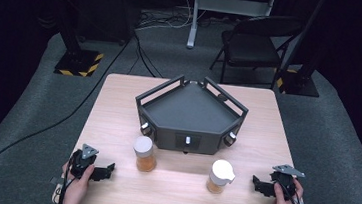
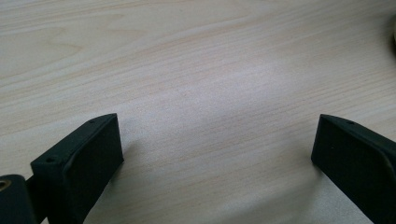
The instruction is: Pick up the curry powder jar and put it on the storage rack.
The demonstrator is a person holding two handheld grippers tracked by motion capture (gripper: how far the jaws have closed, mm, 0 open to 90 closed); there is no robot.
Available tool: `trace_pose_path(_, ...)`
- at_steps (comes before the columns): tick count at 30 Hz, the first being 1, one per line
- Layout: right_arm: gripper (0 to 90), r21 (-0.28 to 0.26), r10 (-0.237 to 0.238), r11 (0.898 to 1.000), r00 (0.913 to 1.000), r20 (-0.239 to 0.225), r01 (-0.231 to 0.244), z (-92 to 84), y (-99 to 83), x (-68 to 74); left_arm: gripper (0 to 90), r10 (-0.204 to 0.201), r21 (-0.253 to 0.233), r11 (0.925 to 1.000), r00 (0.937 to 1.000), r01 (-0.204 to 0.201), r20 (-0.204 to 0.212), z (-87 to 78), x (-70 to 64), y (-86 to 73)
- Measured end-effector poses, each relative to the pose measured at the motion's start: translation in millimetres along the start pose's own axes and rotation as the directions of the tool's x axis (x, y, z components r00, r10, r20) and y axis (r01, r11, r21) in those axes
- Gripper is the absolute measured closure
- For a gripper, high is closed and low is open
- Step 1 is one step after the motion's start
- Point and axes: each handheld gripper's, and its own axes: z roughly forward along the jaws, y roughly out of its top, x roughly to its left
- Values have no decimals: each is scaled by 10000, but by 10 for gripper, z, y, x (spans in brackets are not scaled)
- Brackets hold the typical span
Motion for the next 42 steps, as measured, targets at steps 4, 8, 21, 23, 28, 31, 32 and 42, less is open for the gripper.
trace_pose_path(4, 0, 3, -14, 10000, 10000, -1, 14, 0, 0, -1, 3, 7, 33, 10000, 10000, -7, 72, 2, 13, 6)
trace_pose_path(8, 0, -1, 1, 10000, 10000, 0, -1, 0, 0, 0, 3, 4, 31, 10000, 10000, -5, 85, 2, 16, 6)
trace_pose_path(21, 0, 2, -15, 10000, 10000, -5, 15, 0, 0, -3, 24, -115, -36, 9999, 9999, 115, -9, -4, 19, -4)
trace_pose_path(23, 0, 1, -16, 10000, 10000, -6, 16, 0, 0, -3, 30, -148, -71, 9999, 9999, 148, -4, -7, 23, -11)
trace_pose_path(28, 0, 3, -18, 10000, 10000, -5, 18, 0, 0, -3, 34, -263, -144, 9995, 9995, 266, 177, -24, 66, -27)
trace_pose_path(31, 0, 4, -15, 10000, 10000, -5, 15, 0, 1, -3, 35, -317, -252, 9992, 9991, 324, 271, -46, 81, -36)
trace_pose_path(32, 0, 4, -15, 10000, 10000, -5, 15, 0, 1, -3, 36, -332, -301, 9990, 9990, 341, 306, -52, 84, -39)
trace_pose_path(42, 0, 3, -22, 10000, 10000, -14, 22, -1, -1, -4, 47, -337, -859, 9955, 9969, 398, 713, -147, 82, -49)
